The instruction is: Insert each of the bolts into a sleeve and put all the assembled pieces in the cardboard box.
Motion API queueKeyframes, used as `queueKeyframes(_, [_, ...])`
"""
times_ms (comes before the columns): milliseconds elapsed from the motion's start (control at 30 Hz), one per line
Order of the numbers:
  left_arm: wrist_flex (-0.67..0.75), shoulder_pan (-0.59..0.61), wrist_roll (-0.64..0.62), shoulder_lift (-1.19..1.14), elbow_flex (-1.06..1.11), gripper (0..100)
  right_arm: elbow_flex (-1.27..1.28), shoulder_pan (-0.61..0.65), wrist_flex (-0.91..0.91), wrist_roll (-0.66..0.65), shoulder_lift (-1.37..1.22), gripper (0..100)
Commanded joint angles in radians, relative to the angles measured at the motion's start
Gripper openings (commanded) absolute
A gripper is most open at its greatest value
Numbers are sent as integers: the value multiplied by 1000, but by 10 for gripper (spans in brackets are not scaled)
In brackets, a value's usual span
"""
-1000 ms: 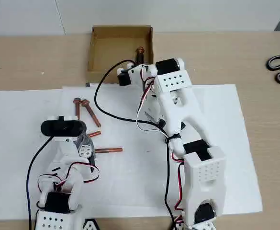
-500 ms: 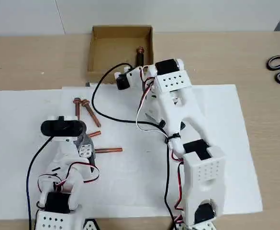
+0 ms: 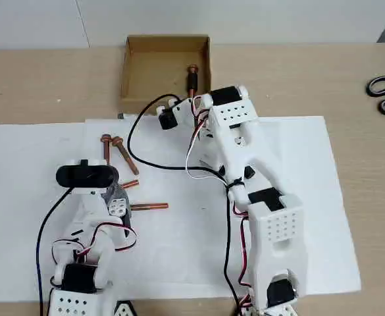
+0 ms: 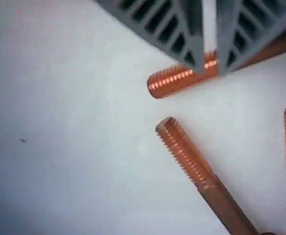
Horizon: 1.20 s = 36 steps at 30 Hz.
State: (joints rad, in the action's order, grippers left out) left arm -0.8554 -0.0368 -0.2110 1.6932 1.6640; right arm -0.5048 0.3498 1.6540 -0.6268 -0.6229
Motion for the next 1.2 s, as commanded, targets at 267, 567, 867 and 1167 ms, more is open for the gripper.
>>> queueKeyframes(267, [28, -5, 3, 9, -5, 6, -6, 4, -47, -11, -97, 76])
queueKeyframes(567, [28, -5, 3, 9, -5, 6, -9, 4, -47, -12, -131, 31])
queueKeyframes(867, [28, -5, 3, 9, -5, 6, -114, 82, 68, 20, -38, 14])
queueKeyframes(1167, [31, -5, 3, 9, -5, 6, -126, 74, 74, 157, 214, 3])
